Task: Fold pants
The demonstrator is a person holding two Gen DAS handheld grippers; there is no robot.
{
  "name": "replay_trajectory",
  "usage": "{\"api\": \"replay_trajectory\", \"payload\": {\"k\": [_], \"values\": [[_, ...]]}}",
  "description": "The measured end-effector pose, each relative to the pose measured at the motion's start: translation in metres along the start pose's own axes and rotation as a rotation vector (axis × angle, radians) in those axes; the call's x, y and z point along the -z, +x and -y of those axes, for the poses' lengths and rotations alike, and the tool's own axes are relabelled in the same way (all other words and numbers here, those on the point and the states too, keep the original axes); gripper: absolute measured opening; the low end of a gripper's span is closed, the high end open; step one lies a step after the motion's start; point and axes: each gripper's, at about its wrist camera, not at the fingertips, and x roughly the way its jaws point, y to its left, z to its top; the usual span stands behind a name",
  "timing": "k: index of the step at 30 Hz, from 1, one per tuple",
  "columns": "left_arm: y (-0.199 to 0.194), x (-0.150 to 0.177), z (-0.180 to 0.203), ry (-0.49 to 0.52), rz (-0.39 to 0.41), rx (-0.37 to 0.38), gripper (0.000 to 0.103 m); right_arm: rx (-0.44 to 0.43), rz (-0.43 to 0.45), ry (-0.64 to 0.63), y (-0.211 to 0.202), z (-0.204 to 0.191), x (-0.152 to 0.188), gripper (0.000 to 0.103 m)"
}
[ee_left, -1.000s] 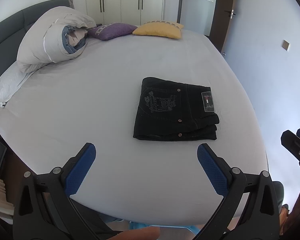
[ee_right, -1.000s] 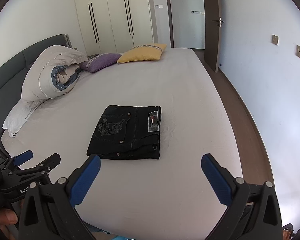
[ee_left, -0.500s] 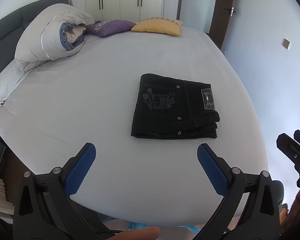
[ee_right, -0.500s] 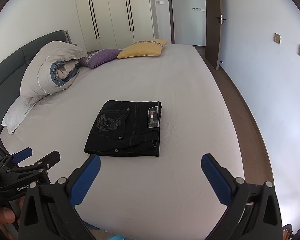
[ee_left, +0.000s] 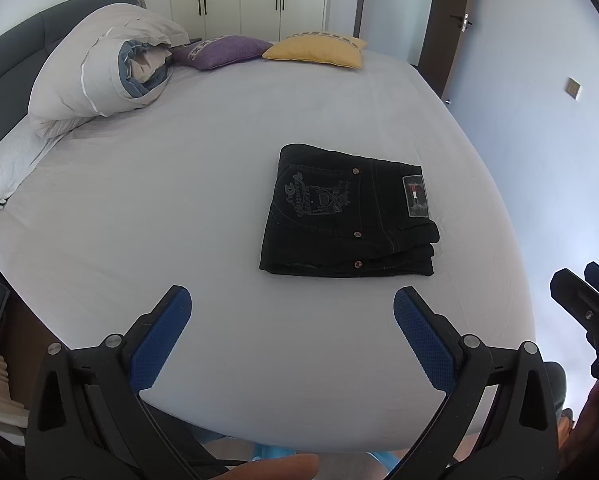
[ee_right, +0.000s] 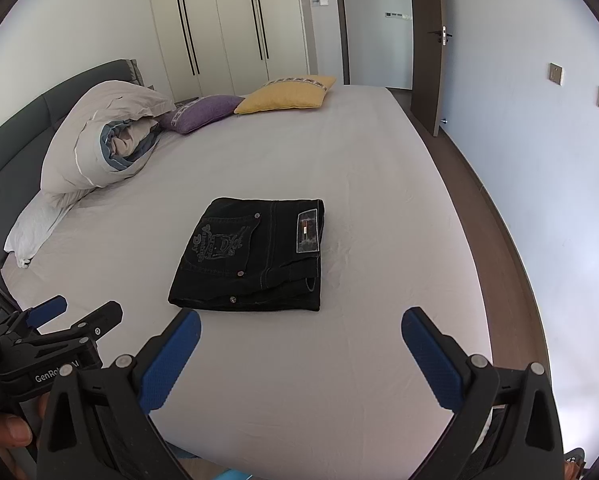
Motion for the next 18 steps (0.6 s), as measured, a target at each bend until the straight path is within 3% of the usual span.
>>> {"api": "replay_trajectory", "payload": {"k": [18], "values": [[0.0007, -0.0022, 0.0027, 0.0, 0.006, 0.002, 0.103, 0.0, -0.003, -0.003, 0.0001, -0.0032, 0.0001, 0.103]]}}
